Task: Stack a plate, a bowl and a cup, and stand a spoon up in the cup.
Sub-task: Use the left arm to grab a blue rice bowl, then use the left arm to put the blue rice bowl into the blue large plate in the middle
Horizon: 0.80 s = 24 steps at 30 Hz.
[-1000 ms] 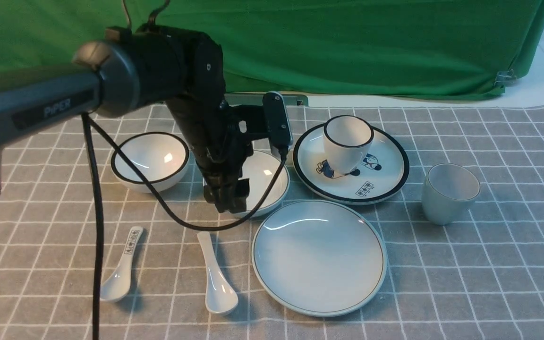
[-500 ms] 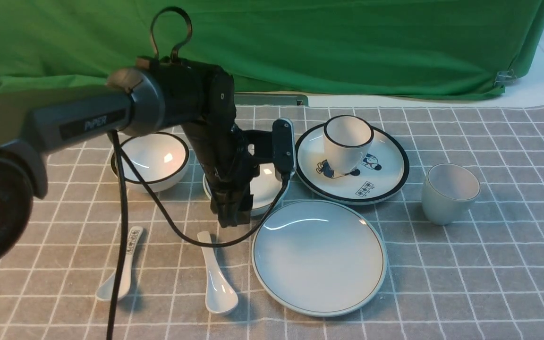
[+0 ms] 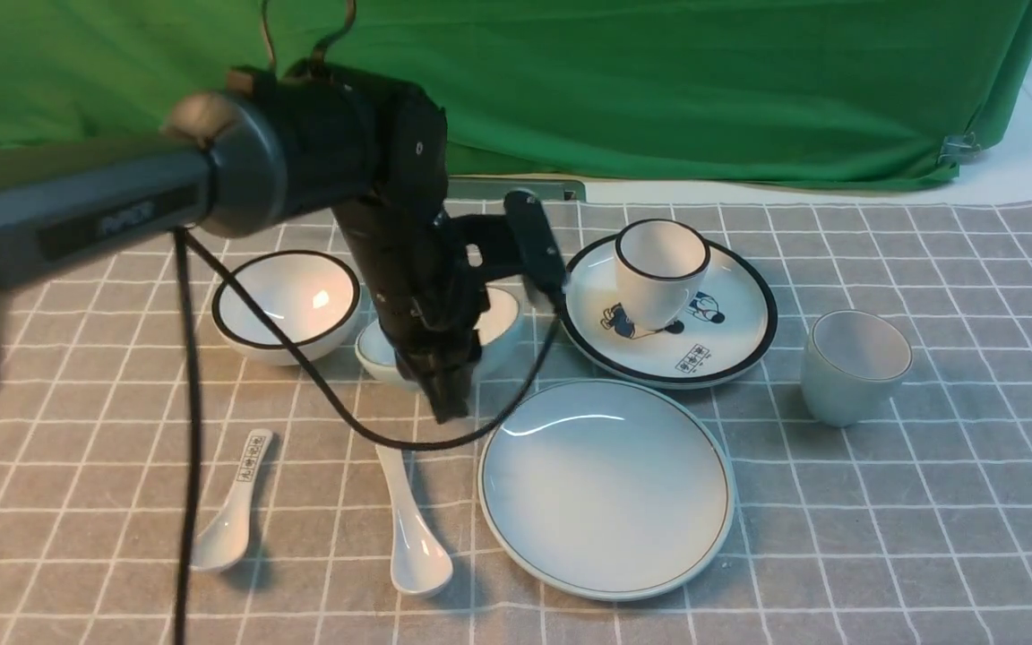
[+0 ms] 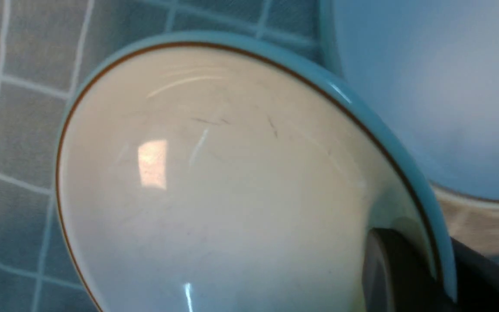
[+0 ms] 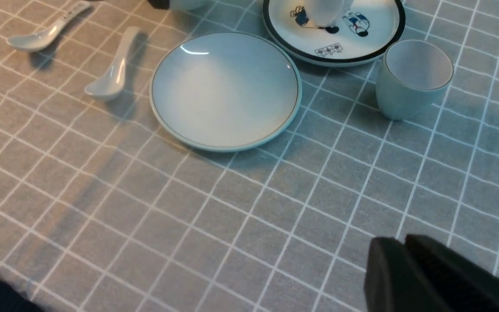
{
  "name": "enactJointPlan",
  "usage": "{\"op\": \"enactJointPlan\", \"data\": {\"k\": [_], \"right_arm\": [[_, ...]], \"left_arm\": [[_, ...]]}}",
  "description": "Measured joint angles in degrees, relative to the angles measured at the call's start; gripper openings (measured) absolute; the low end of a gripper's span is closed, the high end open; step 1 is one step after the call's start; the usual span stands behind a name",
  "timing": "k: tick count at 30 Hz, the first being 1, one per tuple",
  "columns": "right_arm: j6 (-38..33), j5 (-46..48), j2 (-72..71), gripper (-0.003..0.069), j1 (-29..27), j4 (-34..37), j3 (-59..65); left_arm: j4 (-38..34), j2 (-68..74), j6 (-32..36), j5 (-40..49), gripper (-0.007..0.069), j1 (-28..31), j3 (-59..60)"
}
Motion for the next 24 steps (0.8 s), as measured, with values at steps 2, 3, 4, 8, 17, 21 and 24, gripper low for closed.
{"op": "enactJointPlan", "data": {"k": [2,3,4,8,17,21,24], "right_arm": [[-0.06,0.14,0.00,0.0084,0.00,0.00,0.00],[-0.05,0.14,0.00,0.0085,0.00,0.00,0.00],[-0.06,0.14,0.00,0.0086,0.00,0.00,0.00],[-0.29,-0.97,0.00,0.0088,0.00,0.00,0.00],[0.11,0.08,0.00,0.0088,0.00,0.00,0.00],[0.34,3.04,0.00,0.0089,0.00,0.00,0.00],[1.87,4.25,0.00,0.0104,0.00,0.00,0.00]], "left_arm": [[-0.98,-2.73,-1.16,-0.92,0.0028,-2.84,2.15],[-1.31,-4.00,-1.94,-2.01,0.0028,-4.62,3.66],[-1.42,-4.93,-2.91,-3.19,0.0028,-6.52,5.48],[0.96,-4.78,-6.44,-10.33,0.0028,-15.87,10.39],[14.54,0.60,-14.90,-16.28,0.0028,-20.89,10.90],[15.50,1.10,-15.57,-16.86,0.0035,-20.93,10.90],[14.92,1.25,-15.57,-16.86,0.0064,-20.93,10.90]]}}
